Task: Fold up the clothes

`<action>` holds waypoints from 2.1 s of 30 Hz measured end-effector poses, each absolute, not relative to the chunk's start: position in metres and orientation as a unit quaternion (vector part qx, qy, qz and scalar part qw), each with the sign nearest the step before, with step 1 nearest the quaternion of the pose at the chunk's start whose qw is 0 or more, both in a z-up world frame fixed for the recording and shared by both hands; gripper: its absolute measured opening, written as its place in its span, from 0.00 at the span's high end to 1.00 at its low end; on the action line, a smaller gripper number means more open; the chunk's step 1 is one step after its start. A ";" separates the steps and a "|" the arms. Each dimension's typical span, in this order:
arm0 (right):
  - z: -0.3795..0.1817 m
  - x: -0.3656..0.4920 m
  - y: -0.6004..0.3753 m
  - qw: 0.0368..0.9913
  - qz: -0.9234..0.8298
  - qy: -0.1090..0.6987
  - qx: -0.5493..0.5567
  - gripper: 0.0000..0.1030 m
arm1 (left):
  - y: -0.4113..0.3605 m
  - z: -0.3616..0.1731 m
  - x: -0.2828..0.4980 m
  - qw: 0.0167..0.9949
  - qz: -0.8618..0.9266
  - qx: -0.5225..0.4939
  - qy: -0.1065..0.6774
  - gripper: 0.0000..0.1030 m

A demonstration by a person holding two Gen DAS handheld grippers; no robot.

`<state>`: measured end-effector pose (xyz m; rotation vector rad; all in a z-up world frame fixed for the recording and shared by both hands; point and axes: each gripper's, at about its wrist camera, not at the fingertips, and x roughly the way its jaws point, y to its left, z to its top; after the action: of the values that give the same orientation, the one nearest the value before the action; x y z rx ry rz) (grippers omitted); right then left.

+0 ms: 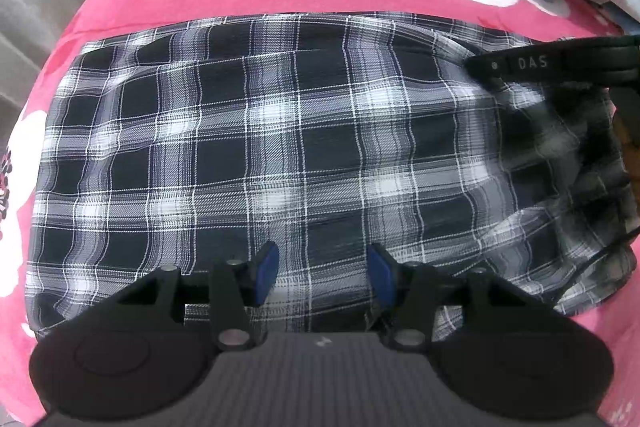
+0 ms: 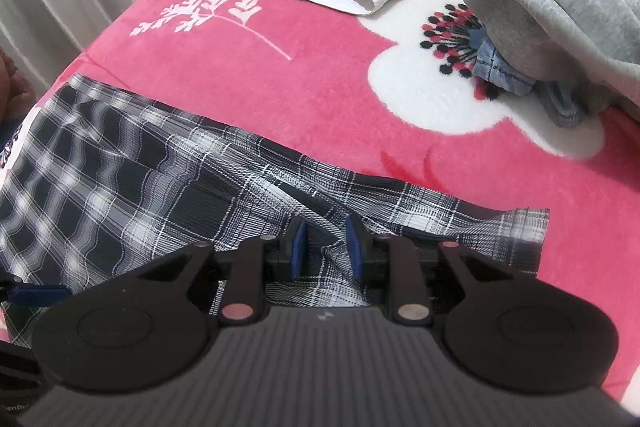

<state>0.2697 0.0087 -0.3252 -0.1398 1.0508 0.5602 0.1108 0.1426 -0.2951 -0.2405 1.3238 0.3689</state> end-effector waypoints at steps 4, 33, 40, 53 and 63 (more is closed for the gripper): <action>-0.325 0.269 0.009 0.826 0.264 0.494 -0.068 0.80 | 0.143 -0.295 0.111 0.767 0.171 -0.111 0.608 0.50; -0.327 0.264 0.014 0.829 0.259 0.489 -0.084 0.79 | 0.152 -0.274 0.060 0.802 0.181 -0.155 0.547 0.16; -0.327 0.262 0.016 0.833 0.250 0.486 -0.082 0.79 | 0.165 -0.272 0.059 0.810 0.173 -0.182 0.530 0.14; -0.308 0.259 0.034 0.842 0.218 0.482 -0.108 0.77 | 0.217 -0.244 0.024 0.832 0.157 -0.270 0.459 0.13; -0.247 0.203 0.143 0.806 0.350 0.476 0.030 0.54 | 0.308 -0.254 -0.075 0.817 0.253 -0.241 0.459 0.15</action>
<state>0.2031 0.1434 -0.2474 0.0634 1.0184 0.7500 -0.0746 0.3079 -0.2541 -0.5140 0.9780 0.5401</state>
